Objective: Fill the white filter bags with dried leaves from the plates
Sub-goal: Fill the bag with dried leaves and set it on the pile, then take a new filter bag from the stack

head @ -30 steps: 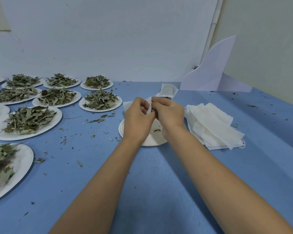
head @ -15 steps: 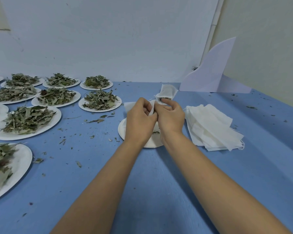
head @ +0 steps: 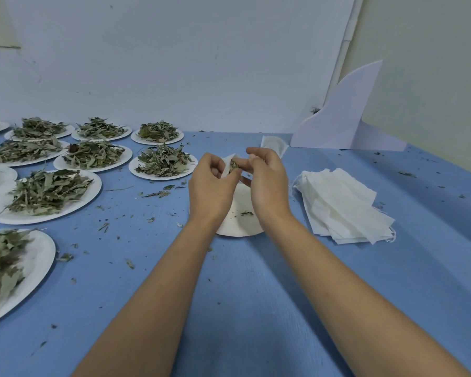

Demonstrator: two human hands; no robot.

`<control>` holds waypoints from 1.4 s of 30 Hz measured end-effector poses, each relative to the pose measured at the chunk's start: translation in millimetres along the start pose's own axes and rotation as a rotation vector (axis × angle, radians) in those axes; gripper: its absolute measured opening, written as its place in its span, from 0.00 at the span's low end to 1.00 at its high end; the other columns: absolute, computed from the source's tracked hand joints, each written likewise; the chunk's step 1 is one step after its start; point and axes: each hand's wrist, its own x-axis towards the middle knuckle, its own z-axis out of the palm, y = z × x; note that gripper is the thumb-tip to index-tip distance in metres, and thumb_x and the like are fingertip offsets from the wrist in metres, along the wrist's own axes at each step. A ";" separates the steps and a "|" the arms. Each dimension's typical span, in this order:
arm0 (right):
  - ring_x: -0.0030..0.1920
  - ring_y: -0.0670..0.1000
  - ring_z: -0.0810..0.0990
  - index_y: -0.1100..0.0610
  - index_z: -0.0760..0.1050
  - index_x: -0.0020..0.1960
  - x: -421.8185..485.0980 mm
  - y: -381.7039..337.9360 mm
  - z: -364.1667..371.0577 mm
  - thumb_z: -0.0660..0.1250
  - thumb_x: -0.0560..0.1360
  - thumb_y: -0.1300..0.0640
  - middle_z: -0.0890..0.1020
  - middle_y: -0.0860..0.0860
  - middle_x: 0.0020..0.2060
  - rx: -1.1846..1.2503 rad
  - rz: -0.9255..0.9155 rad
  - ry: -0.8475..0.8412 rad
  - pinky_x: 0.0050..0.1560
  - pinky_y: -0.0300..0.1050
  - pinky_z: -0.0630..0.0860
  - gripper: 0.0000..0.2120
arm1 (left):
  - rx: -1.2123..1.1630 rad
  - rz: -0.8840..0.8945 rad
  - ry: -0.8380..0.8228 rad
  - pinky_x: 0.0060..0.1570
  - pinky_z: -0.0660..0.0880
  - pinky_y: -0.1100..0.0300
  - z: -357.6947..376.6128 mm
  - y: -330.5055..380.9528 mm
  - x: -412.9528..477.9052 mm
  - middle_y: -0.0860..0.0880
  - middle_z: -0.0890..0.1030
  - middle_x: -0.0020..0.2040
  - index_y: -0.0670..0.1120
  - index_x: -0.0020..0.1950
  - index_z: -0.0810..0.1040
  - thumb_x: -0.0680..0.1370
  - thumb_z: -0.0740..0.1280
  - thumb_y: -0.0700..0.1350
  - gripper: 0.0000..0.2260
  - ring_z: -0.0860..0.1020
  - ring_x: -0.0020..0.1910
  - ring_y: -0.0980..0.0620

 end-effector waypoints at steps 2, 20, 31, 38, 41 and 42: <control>0.48 0.45 0.81 0.50 0.74 0.49 1.7 -1.4 -3.8 0.59 0.76 0.61 0.84 0.46 0.42 -0.014 -0.026 -0.011 0.57 0.51 0.77 0.09 | -0.008 0.003 0.019 0.26 0.62 0.70 -1.3 -0.6 1.5 0.53 0.65 0.31 0.49 0.36 0.66 0.73 0.72 0.43 0.14 0.62 0.25 0.59; 0.45 0.56 0.77 0.65 0.79 0.48 17.3 12.7 -28.0 0.66 0.74 0.56 0.78 0.55 0.40 -1.313 0.027 -0.479 0.42 0.46 0.71 0.12 | -0.089 -0.032 0.055 0.25 0.61 0.71 -7.1 -6.2 9.9 0.53 0.63 0.31 0.48 0.35 0.65 0.73 0.72 0.41 0.16 0.61 0.23 0.61; 0.27 0.40 0.69 0.55 0.81 0.40 22.2 -2.1 -29.0 0.66 0.75 0.58 0.73 0.40 0.24 -0.465 -0.082 -0.192 0.31 0.33 0.65 0.07 | -0.105 0.022 -0.122 0.28 0.65 0.69 -6.0 -7.0 4.7 0.53 0.67 0.31 0.48 0.39 0.68 0.72 0.73 0.38 0.14 0.64 0.25 0.62; 0.36 0.44 0.78 0.60 0.81 0.44 20.2 -6.4 -34.5 0.66 0.76 0.64 0.81 0.51 0.35 -0.224 0.005 -0.277 0.39 0.33 0.74 0.06 | -0.158 -0.005 -0.183 0.35 0.69 0.64 -7.1 -2.9 4.3 0.49 0.70 0.32 0.48 0.40 0.69 0.72 0.73 0.38 0.13 0.71 0.31 0.56; 0.36 0.46 0.80 0.61 0.80 0.43 20.0 -13.0 -34.4 0.63 0.76 0.66 0.82 0.52 0.36 -0.136 0.043 -0.299 0.38 0.34 0.75 0.08 | -0.219 -0.049 -0.191 0.37 0.68 0.59 -8.3 -0.4 4.0 0.44 0.70 0.36 0.48 0.41 0.69 0.72 0.73 0.40 0.13 0.70 0.37 0.49; 0.35 0.46 0.81 0.61 0.80 0.42 19.4 -15.3 -34.0 0.61 0.75 0.66 0.82 0.51 0.34 -0.128 0.074 -0.298 0.37 0.35 0.74 0.09 | -0.223 -0.055 -0.190 0.37 0.67 0.58 -8.6 0.1 3.8 0.43 0.70 0.36 0.48 0.41 0.69 0.73 0.73 0.40 0.12 0.69 0.37 0.49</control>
